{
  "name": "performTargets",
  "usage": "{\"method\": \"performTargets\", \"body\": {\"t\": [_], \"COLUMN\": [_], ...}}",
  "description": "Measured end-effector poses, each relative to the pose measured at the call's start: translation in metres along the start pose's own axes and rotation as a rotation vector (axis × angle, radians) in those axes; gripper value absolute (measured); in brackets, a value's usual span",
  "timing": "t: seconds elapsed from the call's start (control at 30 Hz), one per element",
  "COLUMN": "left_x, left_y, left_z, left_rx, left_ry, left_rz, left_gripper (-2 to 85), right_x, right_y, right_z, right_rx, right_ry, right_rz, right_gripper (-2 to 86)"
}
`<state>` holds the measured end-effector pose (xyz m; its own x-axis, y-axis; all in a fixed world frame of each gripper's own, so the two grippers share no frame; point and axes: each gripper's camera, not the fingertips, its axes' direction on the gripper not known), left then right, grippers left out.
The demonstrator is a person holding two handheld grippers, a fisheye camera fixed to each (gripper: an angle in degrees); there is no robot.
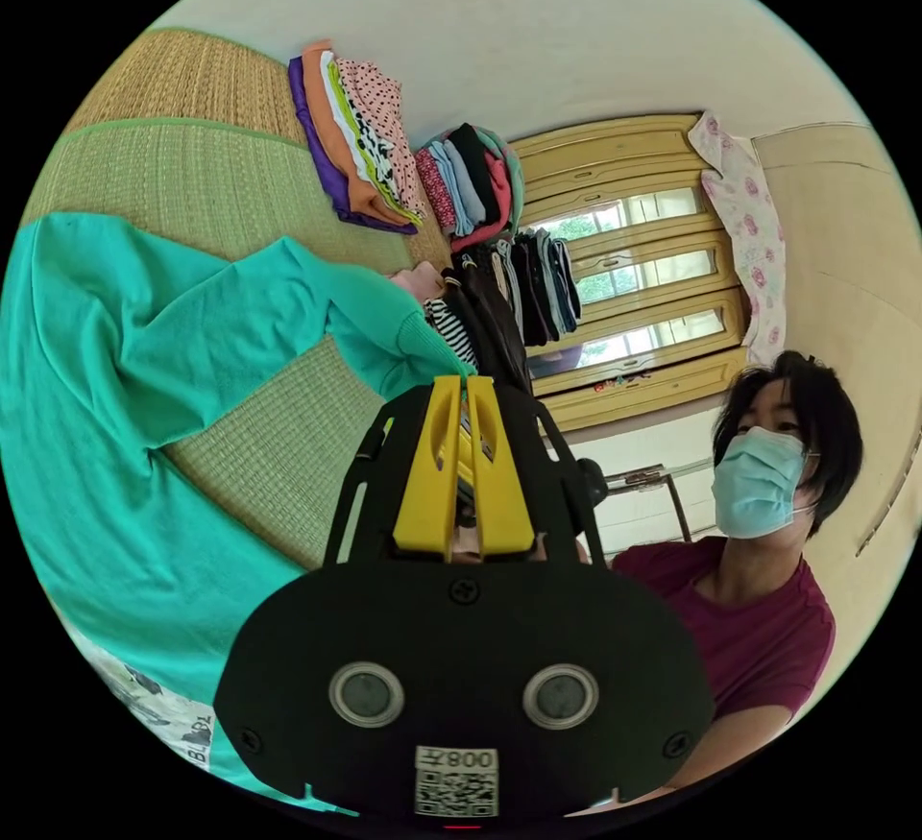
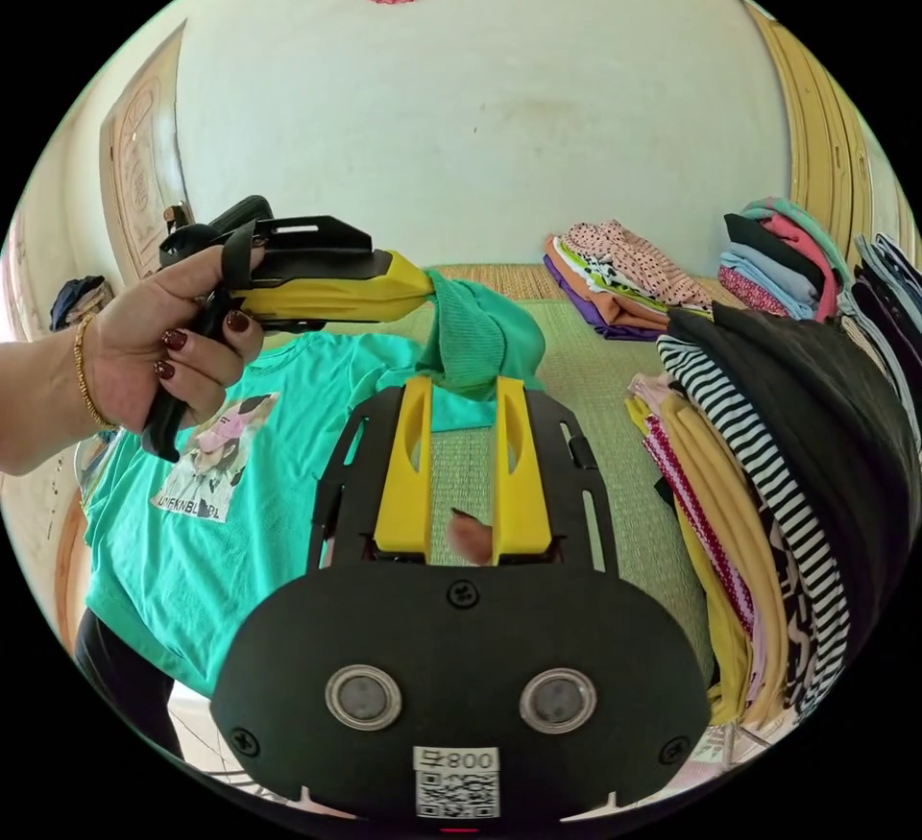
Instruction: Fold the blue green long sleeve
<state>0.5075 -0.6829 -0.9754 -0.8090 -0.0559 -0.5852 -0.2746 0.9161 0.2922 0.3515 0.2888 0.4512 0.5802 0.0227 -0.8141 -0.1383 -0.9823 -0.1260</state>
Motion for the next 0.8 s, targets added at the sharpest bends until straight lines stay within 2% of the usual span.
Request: {"method": "performTargets", "body": {"t": [0.3, 0.6, 0.8], "left_x": [0.017, 0.081, 0.111], "left_y": [-0.004, -0.004, 0.046], "left_z": [-0.073, -0.203, -0.332], "left_rx": [0.028, 0.085, 0.191], "left_ry": [-0.004, -0.015, -0.046], "left_rz": [0.061, 0.272, 0.364], "left_gripper": [0.7, 0.7, 0.7], "right_x": [0.015, 0.047, -0.008], "right_y": [-0.039, -0.125, -0.181], "right_z": [-0.018, -0.072, -0.077], "right_rx": [0.05, 0.194, 0.247], "right_ry": [-0.045, -0.426, -0.657], "right_rz": [-0.005, -0.031, -0.115], "right_gripper": [3.9, 2.7, 2.4]}}
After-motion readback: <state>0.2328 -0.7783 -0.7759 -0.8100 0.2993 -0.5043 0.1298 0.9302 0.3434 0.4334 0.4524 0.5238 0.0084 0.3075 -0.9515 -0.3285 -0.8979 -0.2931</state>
